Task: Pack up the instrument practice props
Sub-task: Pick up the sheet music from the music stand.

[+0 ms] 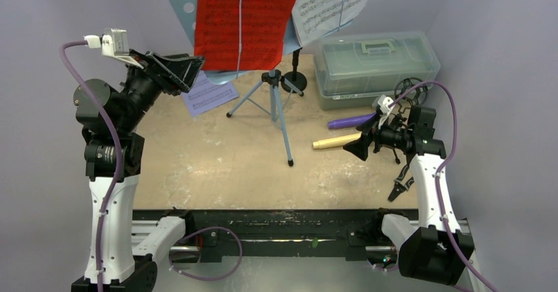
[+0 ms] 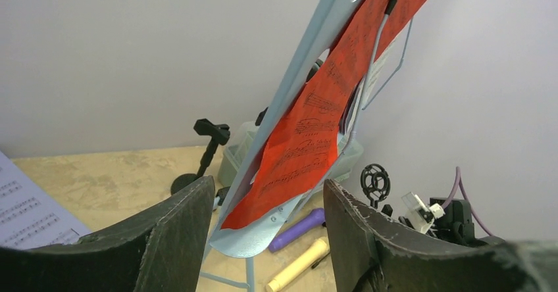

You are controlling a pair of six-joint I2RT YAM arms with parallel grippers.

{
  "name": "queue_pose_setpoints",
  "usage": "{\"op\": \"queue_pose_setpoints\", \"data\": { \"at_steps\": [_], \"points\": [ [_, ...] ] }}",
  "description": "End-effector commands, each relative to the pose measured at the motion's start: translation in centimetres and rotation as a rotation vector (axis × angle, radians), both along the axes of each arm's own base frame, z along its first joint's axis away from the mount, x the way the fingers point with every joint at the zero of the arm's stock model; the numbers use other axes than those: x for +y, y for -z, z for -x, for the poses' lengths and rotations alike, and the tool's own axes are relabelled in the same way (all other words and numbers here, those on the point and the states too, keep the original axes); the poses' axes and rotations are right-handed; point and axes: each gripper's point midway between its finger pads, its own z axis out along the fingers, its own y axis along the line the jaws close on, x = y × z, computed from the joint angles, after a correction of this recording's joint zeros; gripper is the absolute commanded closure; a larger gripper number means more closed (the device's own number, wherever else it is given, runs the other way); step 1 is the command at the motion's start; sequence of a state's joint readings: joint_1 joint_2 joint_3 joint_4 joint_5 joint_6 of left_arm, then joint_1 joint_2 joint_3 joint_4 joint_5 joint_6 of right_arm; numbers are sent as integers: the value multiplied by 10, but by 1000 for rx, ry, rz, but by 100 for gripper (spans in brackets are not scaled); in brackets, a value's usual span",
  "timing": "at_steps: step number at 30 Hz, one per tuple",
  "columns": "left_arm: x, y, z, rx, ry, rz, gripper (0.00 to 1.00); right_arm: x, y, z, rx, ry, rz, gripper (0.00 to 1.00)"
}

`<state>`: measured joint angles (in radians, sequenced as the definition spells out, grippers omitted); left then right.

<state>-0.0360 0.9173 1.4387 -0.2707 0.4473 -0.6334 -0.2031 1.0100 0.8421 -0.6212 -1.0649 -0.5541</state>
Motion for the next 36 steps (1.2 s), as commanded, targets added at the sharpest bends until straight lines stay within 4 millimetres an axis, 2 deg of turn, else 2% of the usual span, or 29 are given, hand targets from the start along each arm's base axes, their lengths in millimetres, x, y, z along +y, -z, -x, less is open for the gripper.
{"op": "queue_pose_setpoints", "data": {
  "at_steps": [1, 6, 14, 19, 25, 32, 36],
  "points": [
    [-9, -1, 0, -27, 53, -12, 41, -1, -4, -2, -21, -6, 7, 1],
    [-12, -3, 3, -32, 75, -11, 49, -1, -4, -2, -22, -7, 8, 1],
    [-19, -22, 22, -74, 124, -9, 61, -1, -3, -3, -19, -7, 7, 1],
    [-24, -24, 24, -85, 155, -6, 62, -1, -3, -3, -19, -7, 7, 1],
    [-35, -18, 9, -77, 235, 31, 57, -1, -3, -3, -20, -6, 9, 1],
    [-44, -35, 2, -117, 314, 74, 57, -1, -3, -3, -20, -8, 9, 1],
    [-42, -38, -8, -115, 292, 86, 56, -1, -3, -3, -20, -7, 9, 1]
  ]
}}
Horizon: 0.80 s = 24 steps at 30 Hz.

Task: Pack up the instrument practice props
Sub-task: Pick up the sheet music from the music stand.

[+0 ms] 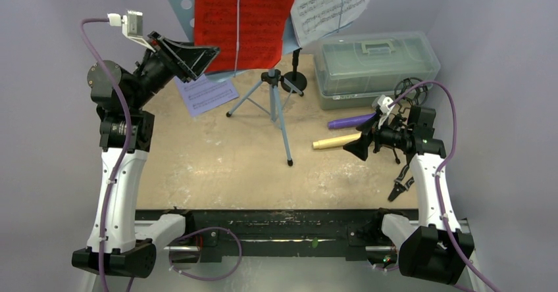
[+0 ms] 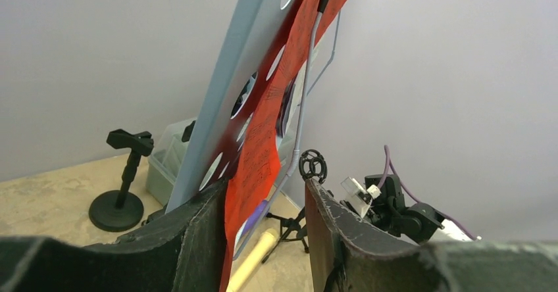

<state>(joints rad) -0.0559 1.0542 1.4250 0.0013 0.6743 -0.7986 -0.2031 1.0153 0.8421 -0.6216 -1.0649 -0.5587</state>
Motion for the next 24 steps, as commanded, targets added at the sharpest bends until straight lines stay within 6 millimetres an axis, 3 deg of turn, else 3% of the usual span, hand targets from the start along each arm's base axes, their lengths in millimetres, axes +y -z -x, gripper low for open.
{"op": "queue_pose_setpoints", "data": {
  "at_steps": [1, 10, 15, 24],
  "points": [
    [0, -27, 7, -78, 8, 35, 56, -1, -4, -2, -22, -4, 8, 1],
    [0, -48, 5, -135, 9, 74, 58, -1, -4, -2, -21, -3, 10, 1],
    [0, -51, -7, -144, -5, 88, 60, -2, -3, -3, -18, -2, 11, 1],
    [-5, -51, -10, -170, 2, 74, 80, -2, -3, -3, -20, -1, 14, 1]
  ]
}}
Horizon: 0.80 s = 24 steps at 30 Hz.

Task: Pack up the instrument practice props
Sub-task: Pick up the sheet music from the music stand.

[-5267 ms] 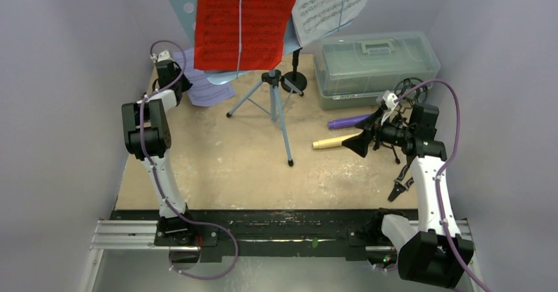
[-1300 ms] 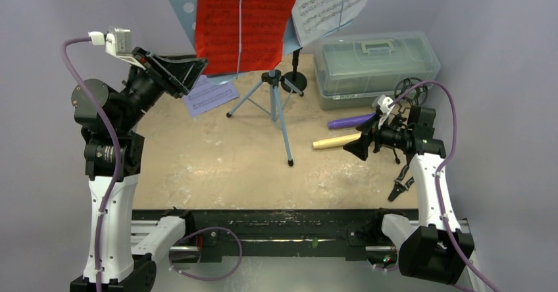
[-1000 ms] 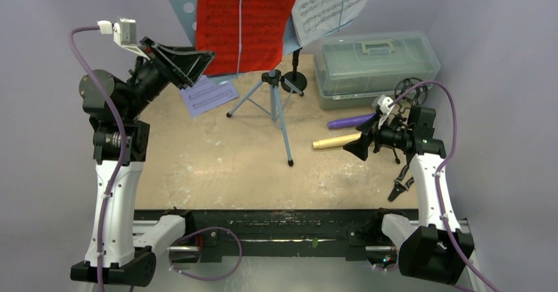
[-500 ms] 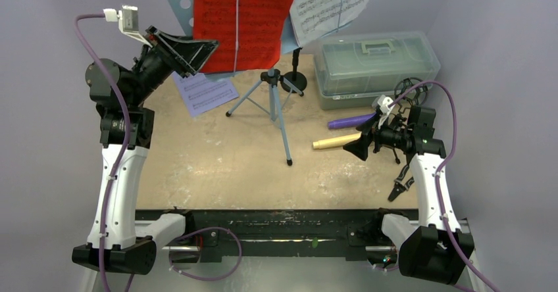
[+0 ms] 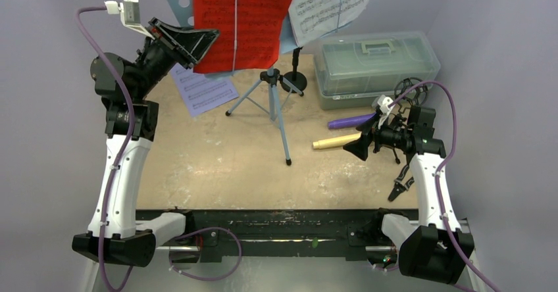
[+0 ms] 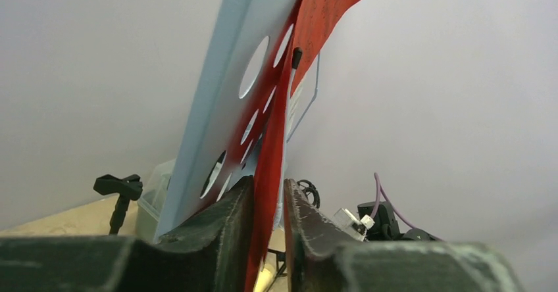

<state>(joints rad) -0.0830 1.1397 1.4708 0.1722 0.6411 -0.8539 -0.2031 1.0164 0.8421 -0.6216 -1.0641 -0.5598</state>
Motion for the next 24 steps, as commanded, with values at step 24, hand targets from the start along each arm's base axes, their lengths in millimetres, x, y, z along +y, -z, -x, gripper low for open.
{"op": "queue_pose_setpoints", "data": {
  "at_steps": [24],
  "points": [
    [111, -82, 60, -215, -657, 177, 100, -1, -5, -1, -29, -13, 12, 1]
  ]
}}
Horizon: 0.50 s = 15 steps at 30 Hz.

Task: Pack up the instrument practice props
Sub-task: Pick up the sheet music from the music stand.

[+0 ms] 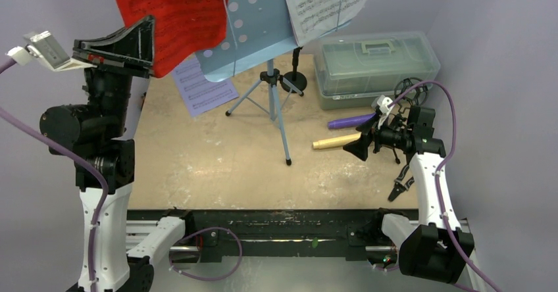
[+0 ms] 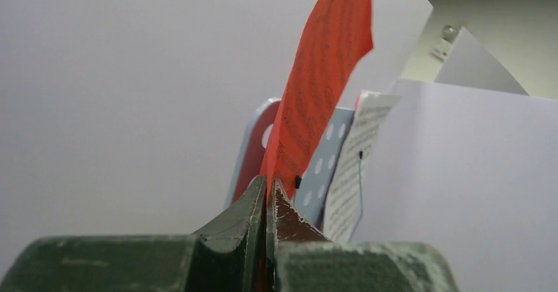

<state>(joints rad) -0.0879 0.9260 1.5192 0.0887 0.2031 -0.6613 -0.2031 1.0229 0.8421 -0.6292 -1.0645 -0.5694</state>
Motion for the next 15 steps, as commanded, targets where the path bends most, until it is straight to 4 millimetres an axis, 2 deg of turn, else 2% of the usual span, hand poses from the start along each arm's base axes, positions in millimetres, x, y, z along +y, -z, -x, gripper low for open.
{"op": "queue_pose_setpoints", "data": {
  "at_steps": [1, 6, 9, 15],
  "points": [
    [43, -5, -1, 25, -221, 104, 100, -1, -7, -1, -36, -10, 10, 1],
    [73, -10, 17, 5, -387, 142, 100, -1, -7, -1, -34, -10, 10, 1],
    [86, 0, 22, 43, -467, 137, 100, -1, -6, -1, -33, -10, 10, 1],
    [106, 37, 24, 93, -582, 155, 100, -1, -5, -2, -28, -11, 9, 1]
  ]
}}
